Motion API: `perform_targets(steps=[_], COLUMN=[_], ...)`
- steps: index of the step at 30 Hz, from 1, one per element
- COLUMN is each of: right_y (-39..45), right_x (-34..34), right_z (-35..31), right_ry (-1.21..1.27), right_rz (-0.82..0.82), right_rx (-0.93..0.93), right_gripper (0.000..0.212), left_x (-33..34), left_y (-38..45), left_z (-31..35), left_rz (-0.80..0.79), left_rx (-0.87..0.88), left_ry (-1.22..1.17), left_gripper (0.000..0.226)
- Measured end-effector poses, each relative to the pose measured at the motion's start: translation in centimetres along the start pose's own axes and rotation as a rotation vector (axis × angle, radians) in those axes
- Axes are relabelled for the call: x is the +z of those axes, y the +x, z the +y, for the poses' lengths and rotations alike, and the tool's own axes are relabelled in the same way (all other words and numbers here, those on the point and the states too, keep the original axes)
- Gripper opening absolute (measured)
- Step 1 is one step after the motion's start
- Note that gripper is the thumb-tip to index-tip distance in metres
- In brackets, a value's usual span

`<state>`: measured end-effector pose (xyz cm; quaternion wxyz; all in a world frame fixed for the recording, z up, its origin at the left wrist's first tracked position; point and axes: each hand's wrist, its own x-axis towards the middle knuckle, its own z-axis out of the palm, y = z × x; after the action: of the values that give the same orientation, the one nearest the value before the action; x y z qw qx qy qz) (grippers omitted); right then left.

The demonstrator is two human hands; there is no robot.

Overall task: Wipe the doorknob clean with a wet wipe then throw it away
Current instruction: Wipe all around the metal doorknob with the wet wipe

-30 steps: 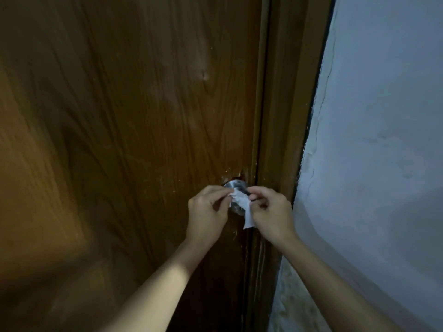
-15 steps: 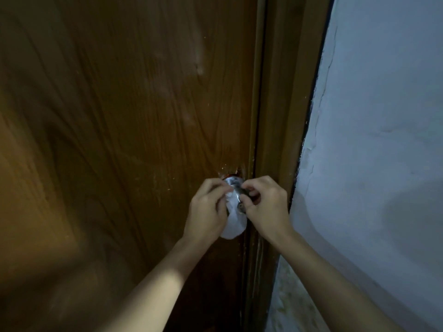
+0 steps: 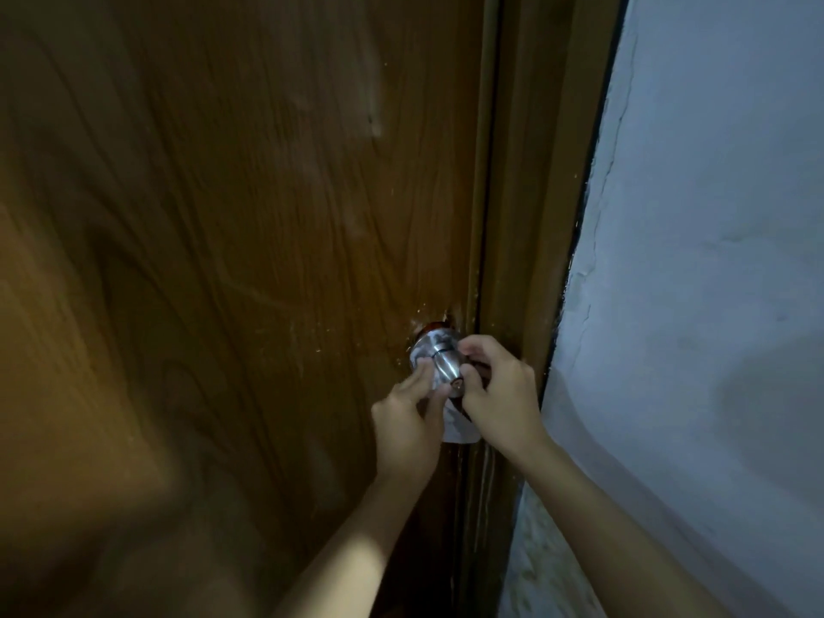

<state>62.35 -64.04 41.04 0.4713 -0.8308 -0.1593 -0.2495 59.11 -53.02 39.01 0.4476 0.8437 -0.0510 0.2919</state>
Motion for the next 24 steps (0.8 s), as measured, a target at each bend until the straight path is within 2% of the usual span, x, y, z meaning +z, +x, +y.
perform_targets(steps=[3,8,10,12,13,15,20,24], right_y=[-0.2,-0.8,-1.4,-2.3,-2.6,-3.1,-2.3,-1.4], right_x=[0.1,-0.2,-0.2,0.0,0.1,0.2,0.4,0.9], right_z=[0.1,0.3,0.6,0.8,0.9,1.0,0.5,0.1], right_ry=[0.005,0.085,0.163,0.227,0.239,0.241,0.136,0.065], right_rz=[0.015,-0.011,-0.031,-0.018,0.003,0.036,0.051,-0.061], right_rx=[-0.001,0.033,0.073,0.132,0.143,0.128,-0.013,-0.080], right_gripper=[0.026,0.030,0.036,0.042,0.042,0.040,0.040,0.045], left_x=[0.8,0.9,0.8,0.5,0.2,-0.6,-2.5,-3.3], left_y=[-0.8,-0.6,-0.4,-0.3,-0.2,-0.2,0.9,3.2], left_z=[0.5,0.7,0.6,0.4,0.3,0.1,0.8,1.1], left_rz=[0.033,-0.091,-0.167,-0.195,-0.177,-0.091,0.205,0.237], left_rx=[-0.233,-0.526,-0.615,-0.643,-0.626,-0.547,-0.222,0.118], left_ry=[-0.211,-0.694,-0.782,-0.806,-0.767,-0.633,-0.433,-0.107], left_gripper=[0.034,0.020,0.035,0.066,0.076,0.078,0.039,0.017])
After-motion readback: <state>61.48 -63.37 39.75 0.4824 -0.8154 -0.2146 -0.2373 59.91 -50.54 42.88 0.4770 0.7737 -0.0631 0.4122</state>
